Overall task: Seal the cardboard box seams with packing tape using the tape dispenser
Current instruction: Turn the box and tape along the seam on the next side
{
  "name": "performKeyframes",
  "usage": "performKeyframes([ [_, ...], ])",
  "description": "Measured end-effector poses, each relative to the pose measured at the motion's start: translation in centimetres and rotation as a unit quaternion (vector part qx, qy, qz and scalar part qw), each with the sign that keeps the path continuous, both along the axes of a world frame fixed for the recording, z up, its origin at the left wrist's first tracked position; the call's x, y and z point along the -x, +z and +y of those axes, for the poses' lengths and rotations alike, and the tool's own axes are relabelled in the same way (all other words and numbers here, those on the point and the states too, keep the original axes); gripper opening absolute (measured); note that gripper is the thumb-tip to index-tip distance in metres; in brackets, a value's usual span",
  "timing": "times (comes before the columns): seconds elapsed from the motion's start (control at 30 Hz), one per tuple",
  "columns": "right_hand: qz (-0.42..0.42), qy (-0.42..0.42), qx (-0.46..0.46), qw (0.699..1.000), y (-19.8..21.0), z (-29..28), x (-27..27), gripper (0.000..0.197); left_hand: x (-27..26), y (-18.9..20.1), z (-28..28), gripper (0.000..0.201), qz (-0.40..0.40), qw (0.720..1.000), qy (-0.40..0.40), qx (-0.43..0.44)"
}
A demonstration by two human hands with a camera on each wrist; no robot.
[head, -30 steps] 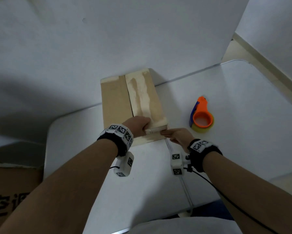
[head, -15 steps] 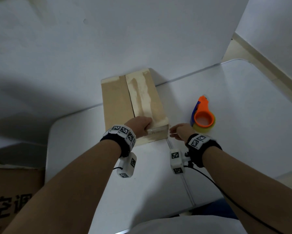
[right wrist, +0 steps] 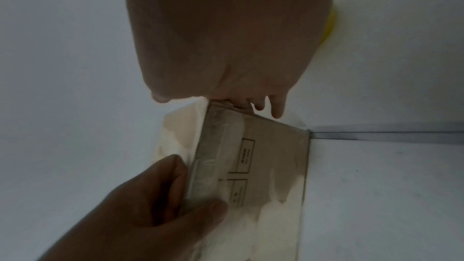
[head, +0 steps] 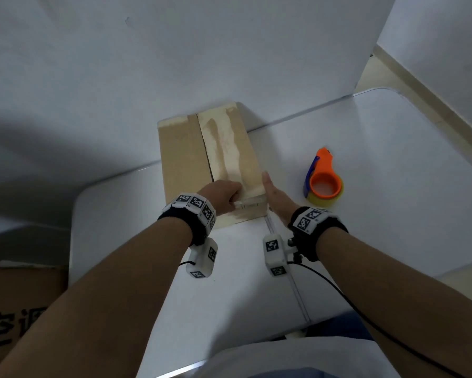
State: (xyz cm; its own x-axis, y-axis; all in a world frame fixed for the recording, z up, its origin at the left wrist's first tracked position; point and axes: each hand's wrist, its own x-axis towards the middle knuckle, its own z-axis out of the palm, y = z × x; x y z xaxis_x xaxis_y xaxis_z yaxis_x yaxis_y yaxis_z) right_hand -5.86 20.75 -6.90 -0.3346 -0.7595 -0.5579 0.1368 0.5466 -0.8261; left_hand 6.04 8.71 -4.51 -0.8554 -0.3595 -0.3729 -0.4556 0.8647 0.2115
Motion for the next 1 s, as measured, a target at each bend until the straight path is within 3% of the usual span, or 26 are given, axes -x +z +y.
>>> performKeyframes([
  [0.13, -0.027, -0.025, -0.108, 0.993, -1.8, 1.4, 0.7, 0.091, -0.2, -0.3, -0.1, 0.038, 0.006, 1.000, 0.006, 0.002],
  [0.27, -0.071, -0.154, 0.005, 0.986, -1.9, 2.6, 1.2, 0.073, -0.2, -0.6, -0.4, 0.038, 0.009, 1.000, 0.002, -0.005],
  [0.33, -0.068, -0.120, 0.050, 0.989, -0.9, 2.2, 0.3, 0.071, -0.2, -0.6, -0.5, 0.040, 0.009, 1.000, 0.000, -0.008],
  [0.43, -0.046, -0.026, 0.025, 0.998, -0.8, 1.5, -1.2, 0.092, -0.2, -0.6, -0.4, 0.040, 0.009, 1.000, 0.002, -0.001],
  [0.6, -0.032, 0.011, -0.053, 0.998, -2.4, 2.9, -1.0, 0.078, -0.2, -0.6, -0.2, 0.038, 0.012, 1.000, 0.006, 0.001],
  [0.77, 0.073, -0.038, 0.045, 0.996, -1.7, 1.1, -0.3, 0.074, -0.2, -0.4, -0.1, 0.034, 0.008, 1.000, 0.013, 0.006],
  [0.87, 0.144, -0.013, 0.022, 0.989, -1.4, -1.0, -0.7, 0.050, -0.1, -0.4, -0.1, 0.025, 0.001, 1.000, 0.010, 0.016],
  [1.0, 0.221, 0.015, -0.001, 0.975, -1.6, -1.3, -0.7, 0.039, -0.2, -0.5, 0.0, 0.026, 0.002, 1.000, 0.000, 0.022],
])
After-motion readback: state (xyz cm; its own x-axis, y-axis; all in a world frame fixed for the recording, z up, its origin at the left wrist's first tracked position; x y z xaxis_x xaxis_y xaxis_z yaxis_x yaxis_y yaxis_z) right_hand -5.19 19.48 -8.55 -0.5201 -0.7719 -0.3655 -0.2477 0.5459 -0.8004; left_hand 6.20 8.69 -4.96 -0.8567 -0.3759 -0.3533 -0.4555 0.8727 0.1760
